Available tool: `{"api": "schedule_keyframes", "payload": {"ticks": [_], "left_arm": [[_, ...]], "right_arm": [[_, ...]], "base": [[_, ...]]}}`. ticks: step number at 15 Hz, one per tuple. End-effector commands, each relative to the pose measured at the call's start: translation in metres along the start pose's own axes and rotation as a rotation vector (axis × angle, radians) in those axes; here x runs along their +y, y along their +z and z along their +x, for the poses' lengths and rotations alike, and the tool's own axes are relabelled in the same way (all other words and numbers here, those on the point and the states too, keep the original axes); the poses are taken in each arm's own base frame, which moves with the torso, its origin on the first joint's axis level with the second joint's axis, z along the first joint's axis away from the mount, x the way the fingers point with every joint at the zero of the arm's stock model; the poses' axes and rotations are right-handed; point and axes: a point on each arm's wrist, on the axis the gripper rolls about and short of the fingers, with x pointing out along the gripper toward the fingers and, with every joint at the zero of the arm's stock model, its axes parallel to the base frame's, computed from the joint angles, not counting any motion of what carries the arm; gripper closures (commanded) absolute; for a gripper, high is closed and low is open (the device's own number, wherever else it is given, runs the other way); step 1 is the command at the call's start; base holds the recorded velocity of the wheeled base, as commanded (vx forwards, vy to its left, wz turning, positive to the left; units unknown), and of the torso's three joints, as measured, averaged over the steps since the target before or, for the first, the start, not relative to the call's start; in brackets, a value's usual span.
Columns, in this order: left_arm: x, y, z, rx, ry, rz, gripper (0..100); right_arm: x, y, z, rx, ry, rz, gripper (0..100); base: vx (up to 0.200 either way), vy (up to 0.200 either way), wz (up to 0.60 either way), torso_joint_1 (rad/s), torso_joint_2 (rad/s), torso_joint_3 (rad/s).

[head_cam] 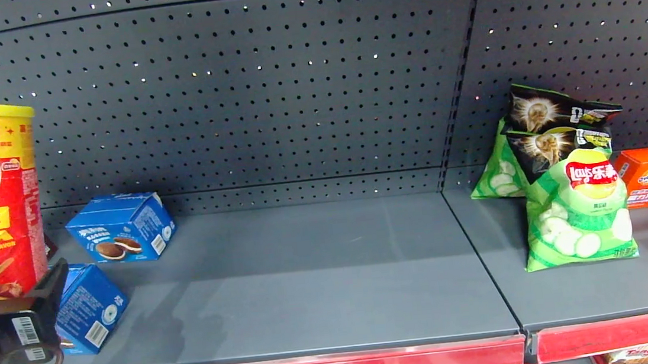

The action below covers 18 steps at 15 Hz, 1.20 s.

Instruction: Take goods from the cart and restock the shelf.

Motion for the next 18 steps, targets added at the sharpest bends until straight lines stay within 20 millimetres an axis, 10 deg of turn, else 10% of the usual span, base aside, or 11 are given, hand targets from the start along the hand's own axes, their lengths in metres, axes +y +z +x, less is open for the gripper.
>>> {"api": "schedule_keyframes", "payload": {"ticks": [1,9,18], "left_arm": [[0.0,0.005,0.001,0.0,0.044,-0.014,100],[0.022,0.004,0.0,0.029,0.363,-0.059,100],[-0.019,-0.012,-0.03,0.012,-0.003,0.188,100]], "right_arm": [[0.001,-0.001,0.0,0.002,0.003,0.002,100],[0.009,-0.007,0.007,0.011,0.148,0.044,100],[0.003,-0.003,0.005,0.01,-0.027,0.079,100]], "base": [[0.0,0.0,0.0,0.0,0.0,0.0],[0.0,0.0,0.0,0.0,0.0,0.0],[0.0,0.0,0.0,0.0,0.0,0.0]]}}
